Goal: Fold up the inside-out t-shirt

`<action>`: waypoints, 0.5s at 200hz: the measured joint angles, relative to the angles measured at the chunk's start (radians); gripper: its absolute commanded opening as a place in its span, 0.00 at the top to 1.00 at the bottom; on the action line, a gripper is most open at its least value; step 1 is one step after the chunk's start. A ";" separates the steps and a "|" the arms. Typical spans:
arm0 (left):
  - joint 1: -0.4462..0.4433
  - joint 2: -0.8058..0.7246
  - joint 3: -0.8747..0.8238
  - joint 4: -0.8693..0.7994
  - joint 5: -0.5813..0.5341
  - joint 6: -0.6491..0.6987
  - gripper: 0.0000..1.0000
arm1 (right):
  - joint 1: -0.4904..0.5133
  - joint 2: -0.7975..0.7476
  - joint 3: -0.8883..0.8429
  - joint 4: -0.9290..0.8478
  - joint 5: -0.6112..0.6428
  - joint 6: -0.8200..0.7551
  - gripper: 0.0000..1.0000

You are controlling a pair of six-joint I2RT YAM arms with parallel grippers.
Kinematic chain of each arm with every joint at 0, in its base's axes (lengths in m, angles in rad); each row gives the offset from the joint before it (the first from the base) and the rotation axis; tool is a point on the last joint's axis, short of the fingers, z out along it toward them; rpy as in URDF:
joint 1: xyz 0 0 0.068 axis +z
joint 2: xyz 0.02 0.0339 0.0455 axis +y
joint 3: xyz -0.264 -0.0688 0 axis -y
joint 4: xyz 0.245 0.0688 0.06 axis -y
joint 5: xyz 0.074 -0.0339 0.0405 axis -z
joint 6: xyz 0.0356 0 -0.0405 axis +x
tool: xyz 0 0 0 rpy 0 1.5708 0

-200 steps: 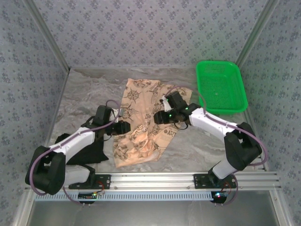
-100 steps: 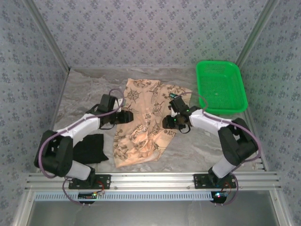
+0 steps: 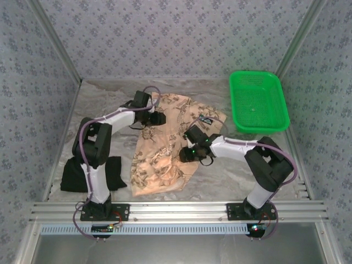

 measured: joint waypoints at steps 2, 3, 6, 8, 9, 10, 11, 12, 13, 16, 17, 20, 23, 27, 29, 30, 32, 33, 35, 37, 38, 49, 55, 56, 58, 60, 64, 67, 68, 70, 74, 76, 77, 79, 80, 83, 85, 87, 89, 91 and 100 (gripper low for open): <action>0.000 0.001 0.003 -0.003 0.000 0.002 0.53 | 0.007 -0.002 0.000 -0.003 0.003 0.002 0.52; 0.000 0.002 0.005 -0.006 0.000 0.003 0.53 | 0.009 -0.003 0.000 -0.003 0.004 0.002 0.52; 0.000 0.004 0.008 -0.013 -0.002 0.009 0.53 | 0.017 -0.006 -0.001 -0.008 0.011 0.010 0.52; 0.000 0.005 0.010 -0.018 -0.003 0.012 0.53 | 0.022 -0.009 -0.002 -0.011 0.016 0.011 0.52; 0.000 0.005 0.011 -0.018 -0.003 0.012 0.53 | 0.026 -0.011 -0.002 -0.014 0.018 0.012 0.52; 0.000 0.005 0.012 -0.021 -0.004 0.014 0.53 | 0.027 -0.012 -0.002 -0.015 0.020 0.013 0.52; 0.000 0.005 0.012 -0.023 -0.005 0.016 0.53 | 0.027 -0.014 -0.002 -0.017 0.022 0.016 0.52; 0.000 0.005 0.013 -0.025 -0.005 0.018 0.53 | 0.029 -0.016 -0.003 -0.019 0.027 0.021 0.52; 0.000 0.005 0.014 -0.026 -0.006 0.021 0.53 | 0.029 -0.017 -0.003 -0.021 0.030 0.022 0.52; 0.000 0.005 0.017 -0.034 -0.008 0.026 0.53 | 0.032 -0.023 -0.004 -0.028 0.037 0.024 0.52; 0.000 0.005 0.018 -0.035 -0.009 0.027 0.53 | 0.033 -0.026 -0.005 -0.032 0.042 0.027 0.52; 0.000 0.005 0.021 -0.042 -0.013 0.034 0.53 | 0.033 -0.032 -0.006 -0.039 0.051 0.033 0.52; 0.000 0.005 0.023 -0.047 -0.016 0.040 0.53 | 0.031 -0.039 -0.008 -0.046 0.060 0.036 0.52; 0.000 0.005 0.026 -0.051 -0.024 0.049 0.53 | 0.024 -0.048 -0.011 -0.055 0.072 0.043 0.52; 0.000 0.005 0.027 -0.051 -0.025 0.052 0.53 | 0.019 -0.053 -0.013 -0.058 0.078 0.044 0.52; 0.000 0.005 0.028 -0.053 -0.027 0.055 0.53 | 0.017 -0.055 -0.014 -0.059 0.080 0.045 0.52; 0.000 0.006 0.031 -0.056 -0.031 0.059 0.53 | 0.008 -0.060 -0.016 -0.063 0.087 0.048 0.52; 0.000 0.007 0.031 -0.058 -0.031 0.061 0.53 | 0.005 -0.061 -0.016 -0.064 0.087 0.049 0.52; 0.000 0.007 0.033 -0.061 -0.033 0.064 0.53 | -0.002 -0.065 -0.018 -0.068 0.091 0.051 0.52; 0.000 0.008 0.036 -0.064 -0.035 0.068 0.53 | -0.008 -0.068 -0.019 -0.069 0.095 0.053 0.52; 0.000 0.009 0.037 -0.066 -0.037 0.069 0.53 | -0.016 -0.071 -0.021 -0.072 0.098 0.054 0.52; 0.000 0.029 0.062 -0.086 -0.050 0.087 0.53 | -0.080 -0.084 -0.034 -0.077 0.108 0.058 0.52; 0.000 0.047 0.080 -0.092 -0.054 0.096 0.53 | -0.119 -0.085 -0.041 -0.078 0.111 0.059 0.52; 0.000 0.049 0.082 -0.092 -0.054 0.097 0.53 | -0.124 -0.085 -0.042 -0.078 0.111 0.059 0.52; 0.000 0.056 0.087 -0.093 -0.057 0.099 0.53 | -0.137 -0.085 -0.045 -0.078 0.113 0.058 0.52; 0.000 0.061 0.090 -0.093 -0.058 0.100 0.53 | -0.153 -0.085 -0.048 -0.077 0.112 0.058 0.52; 0.000 0.073 0.098 -0.093 -0.061 0.105 0.53 | -0.174 -0.084 -0.054 -0.077 0.111 0.058 0.52; 0.000 0.082 0.102 -0.092 -0.063 0.107 0.53 | -0.192 -0.083 -0.058 -0.078 0.111 0.058 0.52; 0.000 0.083 0.102 -0.092 -0.063 0.107 0.53 | -0.201 -0.082 -0.060 -0.079 0.110 0.058 0.52; 0.000 0.089 0.104 -0.092 -0.065 0.108 0.53 | -0.213 -0.081 -0.063 -0.079 0.109 0.058 0.52; 0.000 0.099 0.105 -0.092 -0.068 0.111 0.53 | -0.235 -0.079 -0.068 -0.079 0.108 0.058 0.52; 0.000 0.101 0.105 -0.092 -0.069 0.112 0.53 | -0.245 -0.078 -0.070 -0.079 0.103 0.058 0.52; 0.000 0.105 0.105 -0.092 -0.070 0.113 0.53 | -0.249 -0.077 -0.070 -0.079 0.103 0.057 0.52; 0.000 0.110 0.105 -0.093 -0.072 0.115 0.53 | -0.259 -0.076 -0.071 -0.078 0.100 0.057 0.52; 0.000 0.111 0.105 -0.094 -0.072 0.115 0.53 | -0.265 -0.075 -0.071 -0.078 0.096 0.057 0.52; 0.000 0.117 0.105 -0.095 -0.073 0.116 0.53 | -0.275 -0.074 -0.071 -0.076 0.090 0.057 0.52; 0.000 0.121 0.105 -0.096 -0.075 0.117 0.53 | -0.282 -0.073 -0.071 -0.073 0.090 0.056 0.52; 0.000 0.126 0.105 -0.097 -0.076 0.119 0.53 | -0.286 -0.072 -0.070 -0.071 0.088 0.056 0.52; 0.001 0.128 0.105 -0.095 -0.075 0.121 0.53 | -0.291 -0.071 -0.069 -0.069 0.085 0.056 0.52; 0.002 0.130 0.106 -0.093 -0.075 0.122 0.53 | -0.296 -0.069 -0.068 -0.067 0.085 0.054 0.52; 0.004 0.130 0.116 -0.095 -0.081 0.126 0.54 | -0.316 -0.056 -0.057 -0.064 0.082 0.050 0.52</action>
